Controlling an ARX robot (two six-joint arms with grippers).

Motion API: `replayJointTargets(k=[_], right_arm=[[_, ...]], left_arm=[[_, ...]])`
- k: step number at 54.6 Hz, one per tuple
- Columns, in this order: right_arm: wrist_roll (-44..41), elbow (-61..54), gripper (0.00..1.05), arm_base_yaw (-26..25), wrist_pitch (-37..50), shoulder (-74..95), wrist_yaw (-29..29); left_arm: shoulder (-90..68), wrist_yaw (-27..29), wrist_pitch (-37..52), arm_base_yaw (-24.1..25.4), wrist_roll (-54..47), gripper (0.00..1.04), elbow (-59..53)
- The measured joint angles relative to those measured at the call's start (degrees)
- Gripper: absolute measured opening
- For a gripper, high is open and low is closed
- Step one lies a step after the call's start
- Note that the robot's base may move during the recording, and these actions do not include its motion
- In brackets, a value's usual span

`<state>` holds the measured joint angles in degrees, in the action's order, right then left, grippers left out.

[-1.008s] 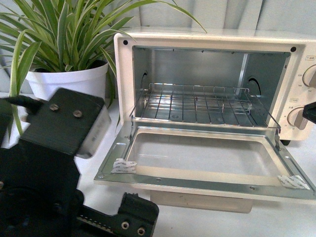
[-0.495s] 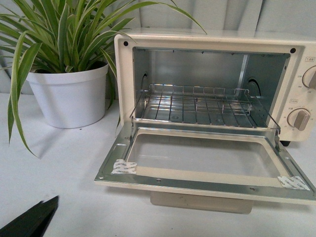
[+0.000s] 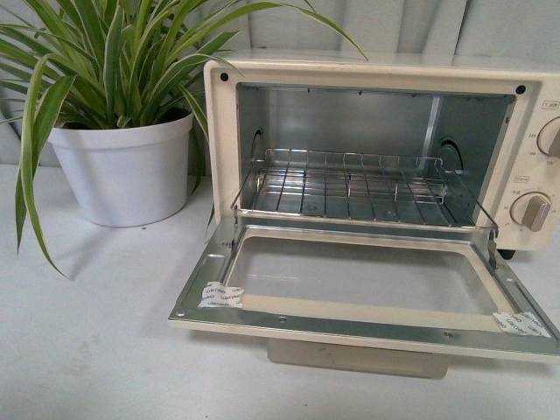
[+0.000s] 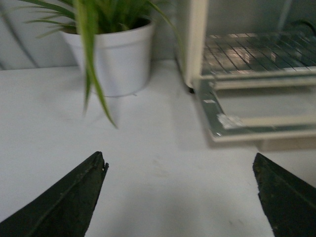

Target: Open oven

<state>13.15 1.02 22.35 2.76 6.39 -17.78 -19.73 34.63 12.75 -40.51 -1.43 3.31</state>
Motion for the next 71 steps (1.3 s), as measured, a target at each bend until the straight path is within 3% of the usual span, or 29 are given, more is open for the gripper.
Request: replayJointTargets(k=[5,20,22,24,28,34,38,42,59,71], right_arm=[[-7.0,-0.6,0.71,-2.1,0.9,-2.2,-1.3],[-12.5,-0.6,0.15,-12.0,-1.7,-5.3,7.9],[-12.6,-0.6,0.05,-14.3,-2.2,-5.7,10.7],[-12.9,-0.6,0.01,-18.1,-2.7,-6.0,16.0],[-12.9,-0.6,0.01,-21.9,-2.8,-6.2,17.2],[-12.9,-0.6,0.01,-22.1,-2.8,-6.2,17.6],[-12.9,-0.6,0.01,-22.1,-2.8,-6.2,17.7],[-12.9,-0.6,0.01,-22.2,-2.8,-6.2,17.7],[-12.9,-0.6,0.01,-22.2,-2.8,-6.2,17.7],[-13.0,-0.6,0.52,-22.2,-2.8,-6.2,17.7]], left_arm=[[3.9,0.3,1.4,3.8,0.6,0.75,-2.3],[15.5,-15.1,-8.7,20.0,1.4,0.21,-2.6],[16.4,-17.6,-9.6,22.4,1.4,0.1,-2.6],[17.1,-19.4,-10.3,24.3,1.6,0.04,-2.6],[18.1,-22.6,-11.3,28.0,1.6,0.04,-2.6],[18.7,-26.3,-11.9,31.3,1.6,0.04,-2.6],[19.4,-33.0,-12.6,36.7,1.5,0.04,-2.6],[19.5,-33.6,-12.7,39.8,1.6,0.04,-2.6],[19.5,-34.4,-12.7,40.2,1.6,0.04,-2.6],[19.5,-34.4,-12.7,40.2,1.6,0.57,-2.6]])
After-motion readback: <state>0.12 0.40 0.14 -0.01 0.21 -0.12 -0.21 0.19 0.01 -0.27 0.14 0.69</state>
